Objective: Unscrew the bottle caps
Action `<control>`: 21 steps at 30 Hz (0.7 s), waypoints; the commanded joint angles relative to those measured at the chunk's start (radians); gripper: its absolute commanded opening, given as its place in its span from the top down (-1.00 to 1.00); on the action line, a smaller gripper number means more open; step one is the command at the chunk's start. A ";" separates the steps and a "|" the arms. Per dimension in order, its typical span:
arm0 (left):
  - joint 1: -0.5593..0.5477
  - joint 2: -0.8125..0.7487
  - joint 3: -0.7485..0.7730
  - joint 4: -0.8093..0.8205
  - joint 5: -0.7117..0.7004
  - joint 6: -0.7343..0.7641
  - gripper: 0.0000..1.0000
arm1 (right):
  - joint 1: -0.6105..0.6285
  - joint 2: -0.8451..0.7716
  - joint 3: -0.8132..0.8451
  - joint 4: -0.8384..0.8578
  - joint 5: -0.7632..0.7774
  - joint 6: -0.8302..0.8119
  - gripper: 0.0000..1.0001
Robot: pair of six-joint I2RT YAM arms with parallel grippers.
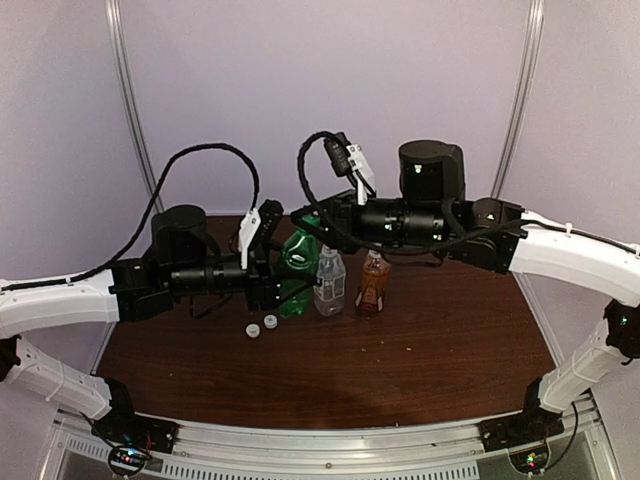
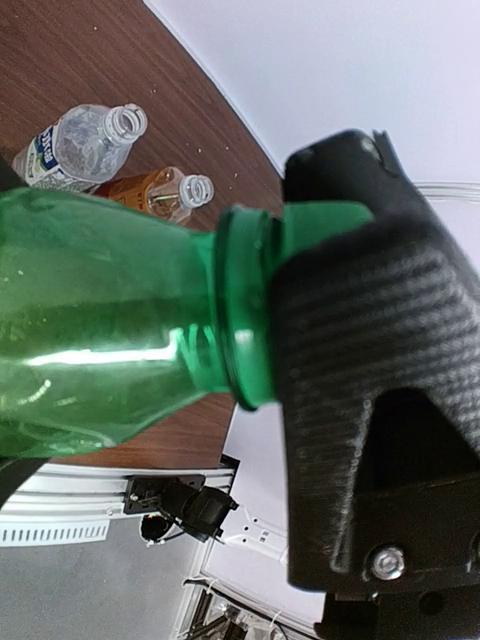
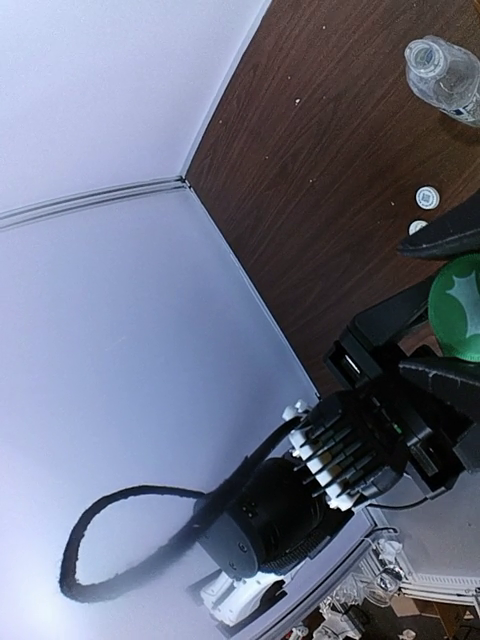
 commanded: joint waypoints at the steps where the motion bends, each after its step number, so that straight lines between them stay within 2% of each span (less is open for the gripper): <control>1: -0.002 -0.030 0.011 0.036 0.021 0.041 0.83 | -0.005 -0.058 -0.025 0.038 -0.040 -0.043 1.00; 4: -0.002 -0.044 -0.005 0.050 0.074 0.061 0.83 | -0.015 -0.070 -0.031 0.046 -0.120 -0.082 1.00; 6: -0.002 -0.051 -0.005 0.050 0.150 0.076 0.83 | -0.025 -0.072 -0.035 0.055 -0.231 -0.129 1.00; 12: -0.003 -0.066 -0.017 0.099 0.560 0.085 0.81 | -0.036 -0.070 -0.026 -0.019 -0.710 -0.387 0.97; 14: -0.003 -0.070 -0.025 0.122 0.649 0.064 0.82 | -0.041 -0.061 -0.004 -0.070 -0.820 -0.455 0.93; 17: -0.002 -0.081 -0.036 0.153 0.697 0.048 0.83 | -0.057 -0.029 0.043 -0.158 -0.902 -0.521 0.84; 21: -0.002 -0.092 -0.040 0.152 0.677 0.051 0.83 | -0.067 -0.022 0.042 -0.152 -0.879 -0.498 0.69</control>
